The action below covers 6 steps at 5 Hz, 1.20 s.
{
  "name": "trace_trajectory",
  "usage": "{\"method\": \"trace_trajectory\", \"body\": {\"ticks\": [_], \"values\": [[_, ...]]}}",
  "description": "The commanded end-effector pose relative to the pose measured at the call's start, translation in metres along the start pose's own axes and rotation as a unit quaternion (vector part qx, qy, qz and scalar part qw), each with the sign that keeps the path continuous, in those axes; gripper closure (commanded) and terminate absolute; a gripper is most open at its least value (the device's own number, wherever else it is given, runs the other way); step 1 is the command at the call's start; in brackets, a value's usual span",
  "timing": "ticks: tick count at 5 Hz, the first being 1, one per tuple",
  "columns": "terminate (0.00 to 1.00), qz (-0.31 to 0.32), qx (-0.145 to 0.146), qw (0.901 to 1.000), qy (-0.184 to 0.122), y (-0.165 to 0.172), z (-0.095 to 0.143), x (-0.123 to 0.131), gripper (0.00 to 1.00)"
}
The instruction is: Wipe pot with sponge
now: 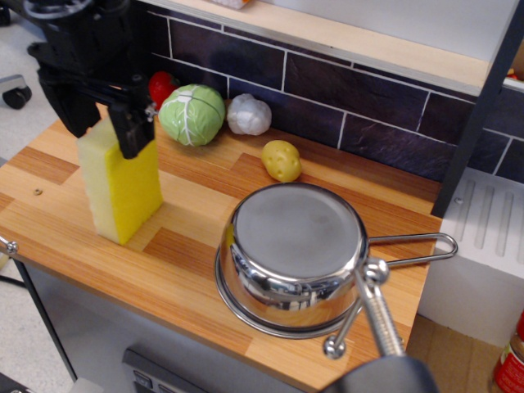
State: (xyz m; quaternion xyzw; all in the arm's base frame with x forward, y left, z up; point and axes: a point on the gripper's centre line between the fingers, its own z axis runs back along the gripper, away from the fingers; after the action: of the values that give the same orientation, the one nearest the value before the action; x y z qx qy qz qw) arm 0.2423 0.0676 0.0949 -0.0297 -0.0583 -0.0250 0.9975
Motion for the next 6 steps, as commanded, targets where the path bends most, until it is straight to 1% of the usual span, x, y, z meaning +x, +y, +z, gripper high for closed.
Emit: {"method": "trace_trajectory", "body": {"ticks": [1,2,3,4,5,6], "values": [[0.00,0.005,0.038,0.9991,-0.020,0.002,-0.013,0.008,0.00],[0.00,0.016,0.034,0.9992,-0.013,-0.001,-0.007,0.013,1.00],[0.00,0.028,0.019,0.9994,-0.011,-0.011,0.006,0.021,1.00],[0.00,0.041,-0.010,0.9991,0.003,-0.041,0.041,0.033,1.00],[0.00,0.043,-0.023,0.9986,0.022,-0.068,0.067,0.041,1.00],[0.00,0.041,-0.016,0.9989,0.016,-0.088,0.062,0.037,1.00]]}}
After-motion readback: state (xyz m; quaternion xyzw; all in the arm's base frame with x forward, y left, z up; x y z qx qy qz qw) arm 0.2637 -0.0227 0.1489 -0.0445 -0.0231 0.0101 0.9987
